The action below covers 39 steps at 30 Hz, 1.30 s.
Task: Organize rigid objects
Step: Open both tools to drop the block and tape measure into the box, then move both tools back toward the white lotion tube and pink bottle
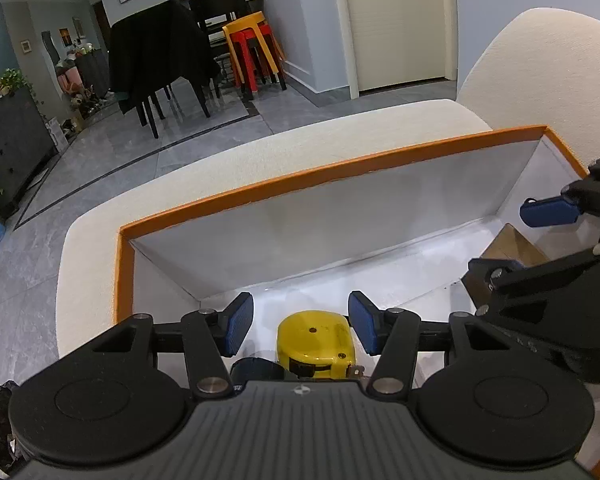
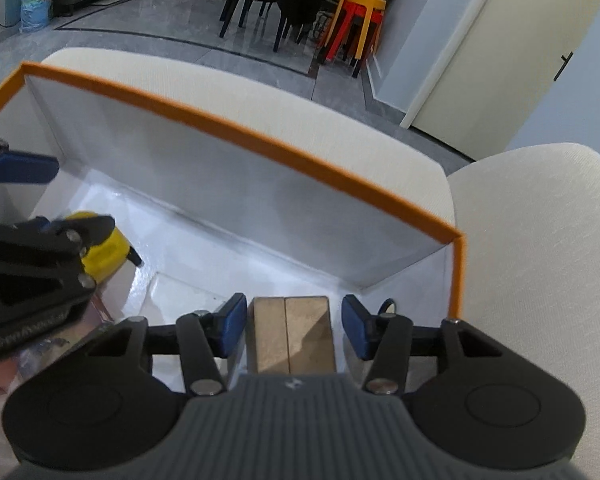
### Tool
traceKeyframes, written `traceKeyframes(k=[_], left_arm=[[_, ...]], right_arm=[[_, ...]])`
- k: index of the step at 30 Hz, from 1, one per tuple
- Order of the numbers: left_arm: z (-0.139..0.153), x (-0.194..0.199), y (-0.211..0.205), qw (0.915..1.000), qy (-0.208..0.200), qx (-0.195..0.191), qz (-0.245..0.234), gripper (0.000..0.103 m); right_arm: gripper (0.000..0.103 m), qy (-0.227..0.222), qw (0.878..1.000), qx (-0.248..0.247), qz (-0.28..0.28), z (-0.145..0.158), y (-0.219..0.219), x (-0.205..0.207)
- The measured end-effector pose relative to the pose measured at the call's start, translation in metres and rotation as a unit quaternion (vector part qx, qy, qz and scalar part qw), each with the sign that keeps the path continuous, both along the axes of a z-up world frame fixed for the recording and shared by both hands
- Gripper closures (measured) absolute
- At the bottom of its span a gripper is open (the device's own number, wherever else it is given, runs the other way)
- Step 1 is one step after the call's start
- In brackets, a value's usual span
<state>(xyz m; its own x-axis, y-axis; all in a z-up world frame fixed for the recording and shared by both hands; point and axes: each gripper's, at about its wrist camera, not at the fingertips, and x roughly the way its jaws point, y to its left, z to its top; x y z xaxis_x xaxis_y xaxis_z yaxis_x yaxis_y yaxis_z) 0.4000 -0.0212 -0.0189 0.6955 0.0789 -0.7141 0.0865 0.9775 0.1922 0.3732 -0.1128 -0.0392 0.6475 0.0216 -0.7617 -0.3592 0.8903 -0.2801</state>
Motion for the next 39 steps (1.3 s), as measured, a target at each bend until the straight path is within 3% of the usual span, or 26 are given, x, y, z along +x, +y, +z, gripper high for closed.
traceKeyframes(k=[11, 17, 29, 39], left_arm=[[0.026, -0.019, 0.003, 0.9999, -0.014, -0.004, -0.003, 0.039], [0.048, -0.046, 0.007, 0.9992, -0.030, -0.027, -0.003, 0.039], [0.087, -0.117, 0.013, 0.9961, -0.067, -0.058, -0.007, 0.038], [0.091, -0.170, 0.024, 0.9936, -0.076, -0.083, 0.002, 0.035]], right_arm=[[0.048, -0.014, 1.000, 0.007, 0.004, 0.026, -0.004, -0.019], [0.046, -0.022, 1.000, 0.009, 0.010, 0.045, -0.004, -0.041], [0.043, -0.042, 0.998, 0.033, 0.014, 0.088, -0.021, -0.112], [0.042, -0.039, 0.998, 0.049, 0.009, 0.087, -0.033, -0.181]])
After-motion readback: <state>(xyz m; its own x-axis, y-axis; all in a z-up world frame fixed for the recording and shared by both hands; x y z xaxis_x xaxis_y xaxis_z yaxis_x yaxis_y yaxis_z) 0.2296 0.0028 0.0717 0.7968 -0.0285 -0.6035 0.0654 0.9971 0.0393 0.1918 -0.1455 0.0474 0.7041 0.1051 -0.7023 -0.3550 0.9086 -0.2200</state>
